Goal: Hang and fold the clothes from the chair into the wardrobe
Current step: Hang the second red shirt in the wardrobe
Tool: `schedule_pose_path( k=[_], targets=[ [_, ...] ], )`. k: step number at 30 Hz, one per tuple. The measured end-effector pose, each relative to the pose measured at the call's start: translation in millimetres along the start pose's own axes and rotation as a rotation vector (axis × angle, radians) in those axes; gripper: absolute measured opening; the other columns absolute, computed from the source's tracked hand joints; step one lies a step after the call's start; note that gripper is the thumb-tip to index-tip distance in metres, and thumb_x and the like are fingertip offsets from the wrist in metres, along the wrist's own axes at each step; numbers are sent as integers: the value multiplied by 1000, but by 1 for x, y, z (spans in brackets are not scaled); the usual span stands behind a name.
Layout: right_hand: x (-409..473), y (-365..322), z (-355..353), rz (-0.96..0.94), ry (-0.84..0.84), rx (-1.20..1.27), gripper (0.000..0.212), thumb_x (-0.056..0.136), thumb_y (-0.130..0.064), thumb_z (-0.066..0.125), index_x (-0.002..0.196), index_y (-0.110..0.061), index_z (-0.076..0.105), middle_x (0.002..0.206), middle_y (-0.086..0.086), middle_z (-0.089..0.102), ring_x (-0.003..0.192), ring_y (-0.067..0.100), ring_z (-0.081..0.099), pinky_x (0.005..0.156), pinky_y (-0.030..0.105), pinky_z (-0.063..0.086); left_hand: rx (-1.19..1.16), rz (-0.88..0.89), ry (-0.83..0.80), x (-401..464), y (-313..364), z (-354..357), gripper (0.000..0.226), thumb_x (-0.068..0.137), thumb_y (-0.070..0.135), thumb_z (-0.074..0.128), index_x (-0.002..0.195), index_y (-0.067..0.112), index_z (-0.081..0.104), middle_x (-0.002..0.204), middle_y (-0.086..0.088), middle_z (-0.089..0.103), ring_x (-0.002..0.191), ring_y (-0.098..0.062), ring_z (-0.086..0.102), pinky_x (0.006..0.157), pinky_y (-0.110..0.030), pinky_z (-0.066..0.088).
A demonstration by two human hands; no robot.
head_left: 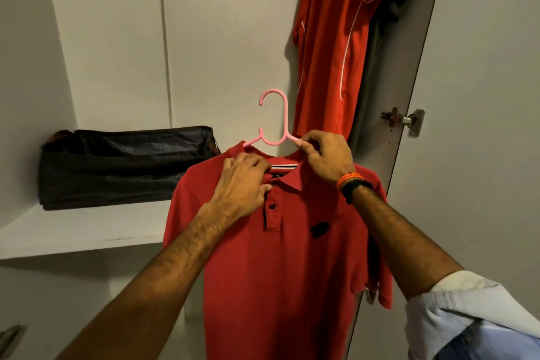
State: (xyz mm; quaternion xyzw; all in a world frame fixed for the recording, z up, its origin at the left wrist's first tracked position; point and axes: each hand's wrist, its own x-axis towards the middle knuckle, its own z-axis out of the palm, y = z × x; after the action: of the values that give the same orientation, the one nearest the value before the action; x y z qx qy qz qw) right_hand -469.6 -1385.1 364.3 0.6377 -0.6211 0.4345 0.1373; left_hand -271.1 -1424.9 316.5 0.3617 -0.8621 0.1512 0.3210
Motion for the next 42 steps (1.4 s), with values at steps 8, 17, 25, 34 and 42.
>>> schedule_pose_path(
  k=[8, 17, 25, 34, 42],
  targets=[
    [119, -7, -20, -54, 116, -196, 28, 94, -41, 61, 91, -15, 72, 76, 4, 68, 79, 28, 62, 64, 34, 44, 88, 13, 98, 102, -33, 5, 54, 90, 46, 61, 135, 21, 46, 134, 0, 50, 123, -22, 45, 99, -39, 36],
    [273, -27, -33, -84, 321, -434, 21, 92, -41, 61, 98, -24, 72, 94, 8, 72, 92, 36, 64, 71, 38, 47, -93, 102, 160, 263, -105, -18, 46, 92, 46, 59, 129, 20, 47, 126, -3, 58, 123, -24, 50, 99, -45, 39],
    [379, -48, -51, -73, 438, -679, 22, 96, -35, 56, 104, -20, 71, 100, 9, 69, 93, 36, 63, 74, 40, 43, -235, 174, 265, 376, -142, -36, 45, 95, 45, 56, 132, 21, 49, 131, -2, 57, 125, -22, 50, 103, -45, 41],
    [464, -38, -80, -107, 598, -856, 27, 98, -36, 53, 109, -16, 67, 105, 12, 66, 94, 37, 62, 73, 39, 40, -309, 254, 418, 484, -149, -45, 39, 93, 42, 60, 125, 20, 53, 120, -2, 61, 113, -23, 56, 97, -43, 46],
    [530, -27, -108, -145, 717, -903, 20, 95, -31, 57, 100, -14, 67, 102, 12, 67, 92, 37, 64, 68, 37, 41, -282, 282, 532, 570, -152, -60, 36, 91, 44, 61, 120, 23, 53, 116, 0, 62, 108, -21, 57, 94, -40, 46]
  ],
)
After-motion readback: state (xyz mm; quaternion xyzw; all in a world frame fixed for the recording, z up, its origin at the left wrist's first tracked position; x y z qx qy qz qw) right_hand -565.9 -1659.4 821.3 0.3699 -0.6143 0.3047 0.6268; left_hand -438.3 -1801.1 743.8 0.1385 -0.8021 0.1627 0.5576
